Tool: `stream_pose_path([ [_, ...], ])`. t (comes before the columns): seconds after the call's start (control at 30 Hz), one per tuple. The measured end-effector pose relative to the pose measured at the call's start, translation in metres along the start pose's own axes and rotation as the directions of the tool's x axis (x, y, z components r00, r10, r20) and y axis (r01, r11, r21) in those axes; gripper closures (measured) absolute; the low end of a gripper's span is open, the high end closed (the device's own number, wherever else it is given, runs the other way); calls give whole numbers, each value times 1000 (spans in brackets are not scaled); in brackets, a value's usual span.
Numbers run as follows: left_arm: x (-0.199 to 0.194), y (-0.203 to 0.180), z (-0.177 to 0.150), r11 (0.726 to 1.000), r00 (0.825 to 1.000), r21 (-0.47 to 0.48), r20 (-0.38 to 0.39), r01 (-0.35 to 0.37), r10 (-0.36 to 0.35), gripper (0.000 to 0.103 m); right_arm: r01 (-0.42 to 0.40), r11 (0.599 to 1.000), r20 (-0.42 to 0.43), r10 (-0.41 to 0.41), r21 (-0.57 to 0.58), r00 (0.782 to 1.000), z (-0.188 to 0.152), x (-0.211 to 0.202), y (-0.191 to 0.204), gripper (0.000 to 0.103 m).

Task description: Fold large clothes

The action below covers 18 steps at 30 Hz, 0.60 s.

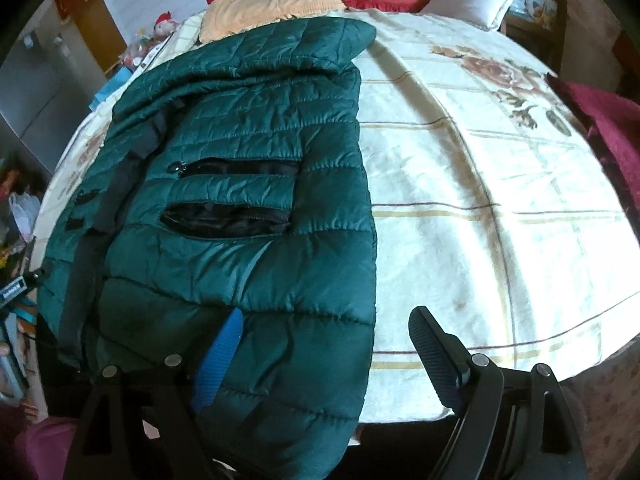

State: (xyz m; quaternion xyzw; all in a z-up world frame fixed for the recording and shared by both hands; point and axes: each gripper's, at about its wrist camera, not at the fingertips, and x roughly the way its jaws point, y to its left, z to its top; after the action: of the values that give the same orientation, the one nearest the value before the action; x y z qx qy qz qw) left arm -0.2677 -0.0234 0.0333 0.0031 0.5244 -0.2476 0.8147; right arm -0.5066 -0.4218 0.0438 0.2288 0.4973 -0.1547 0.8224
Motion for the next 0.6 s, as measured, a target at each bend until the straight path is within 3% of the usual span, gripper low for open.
stream_pose_path([
  [0.07, 1, 1, -1, 1000, 1000, -6, 4, 13, -13, 33, -37, 999, -24, 37, 18, 999, -2, 5, -1, 20],
  [0.17, 2, -2, 0, 1000, 1000, -4, -10, 29, -29, 23, -115, 993, -42, 117, 40, 992, -6, 7, -1, 20],
  [0.27, 5, -12, -2, 999, 999, 24, -15, 32, -32, 23, -183, 982, -47, 185, 37, 982, -7, 8, 4, 20],
  [0.4, 9, -25, -4, 996, 1000, 91, -21, 20, -18, 15, -186, 982, -37, 186, 10, 982, -11, 8, 8, 19],
  [0.6, 11, -25, -3, 995, 999, 95, -26, 24, -22, 15, -230, 973, -27, 230, 23, 973, -12, 7, 6, 19],
])
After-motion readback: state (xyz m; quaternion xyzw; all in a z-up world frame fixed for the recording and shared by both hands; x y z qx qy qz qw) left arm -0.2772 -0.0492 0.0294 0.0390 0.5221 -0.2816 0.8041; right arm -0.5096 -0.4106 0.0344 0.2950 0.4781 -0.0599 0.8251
